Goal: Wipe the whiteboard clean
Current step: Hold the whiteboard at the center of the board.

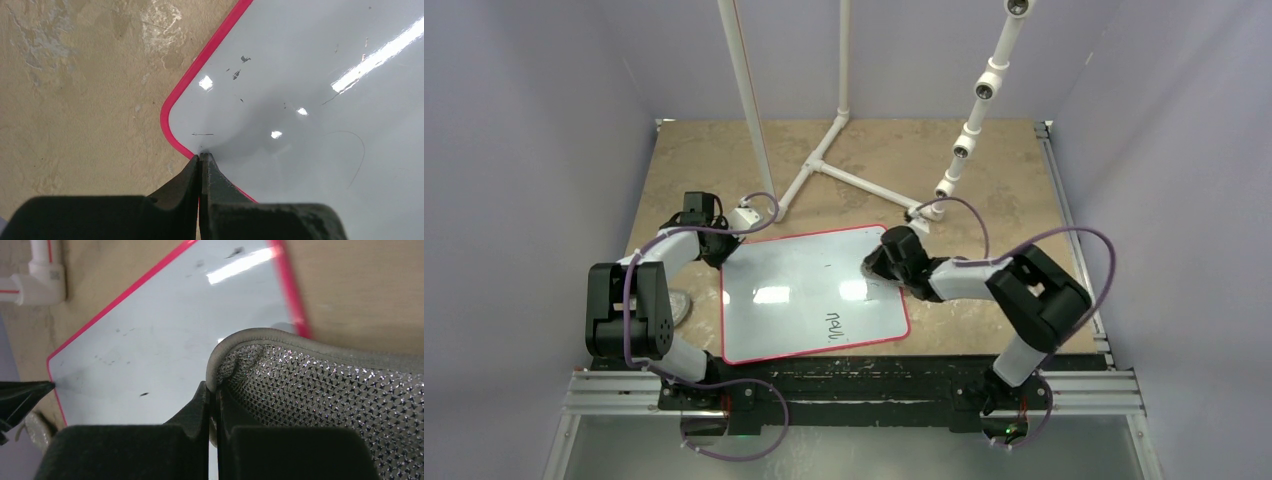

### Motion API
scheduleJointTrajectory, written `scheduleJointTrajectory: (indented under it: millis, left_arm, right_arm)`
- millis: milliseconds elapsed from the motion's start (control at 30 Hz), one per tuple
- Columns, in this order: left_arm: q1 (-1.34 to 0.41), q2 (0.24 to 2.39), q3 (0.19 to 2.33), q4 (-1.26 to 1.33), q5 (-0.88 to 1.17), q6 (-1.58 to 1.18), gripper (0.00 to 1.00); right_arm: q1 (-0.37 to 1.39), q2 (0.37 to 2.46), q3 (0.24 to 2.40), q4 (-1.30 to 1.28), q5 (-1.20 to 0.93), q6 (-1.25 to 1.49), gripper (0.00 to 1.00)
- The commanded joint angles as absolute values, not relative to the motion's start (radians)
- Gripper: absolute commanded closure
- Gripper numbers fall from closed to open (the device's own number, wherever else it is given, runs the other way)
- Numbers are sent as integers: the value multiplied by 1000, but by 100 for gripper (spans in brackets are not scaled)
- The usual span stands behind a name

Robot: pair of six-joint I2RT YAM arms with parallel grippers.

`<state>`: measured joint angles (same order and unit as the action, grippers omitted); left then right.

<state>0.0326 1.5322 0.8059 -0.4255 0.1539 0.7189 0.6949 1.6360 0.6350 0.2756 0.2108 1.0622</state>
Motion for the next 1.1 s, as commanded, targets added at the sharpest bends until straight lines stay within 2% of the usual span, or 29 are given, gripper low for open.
scheduleJointTrajectory:
  millis: [0, 67, 200, 400, 500, 633, 800, 900, 967, 1067]
  left_arm:
    - [35, 1591, 756, -589, 193, 706, 100]
    - [35, 1592, 759, -592, 190, 707, 100]
    - [35, 1593, 762, -596, 192, 706, 100]
    - [35, 1590, 756, -596, 189, 713, 100]
    - [35, 1585, 758, -598, 193, 712, 100]
    - [35, 1579, 752, -600, 193, 709, 100]
    - [35, 1577, 752, -604, 193, 708, 100]
    - [35, 1578, 755, -607, 192, 709, 100]
    - [35, 1574, 756, -609, 192, 710, 100]
    - [35, 1575, 755, -608, 193, 715, 100]
  right_arm:
    - [862, 1864, 716, 220, 135, 1043, 100]
    - [892, 1915, 754, 292, 73, 1045, 100]
    - [886, 1919, 785, 178, 120, 1085, 100]
    - [697, 1666, 524, 142, 251, 1139, 100]
    - [675, 1622, 462, 167, 265, 1134, 100]
    - [721, 1758, 572, 229, 218, 1087, 100]
    - [952, 2009, 911, 219, 134, 1035, 100]
    - [1020, 2103, 1046, 173, 125, 1034, 100]
    - [1023, 2077, 1018, 133, 124, 1064, 100]
    - [960, 1967, 856, 117, 190, 1111, 100]
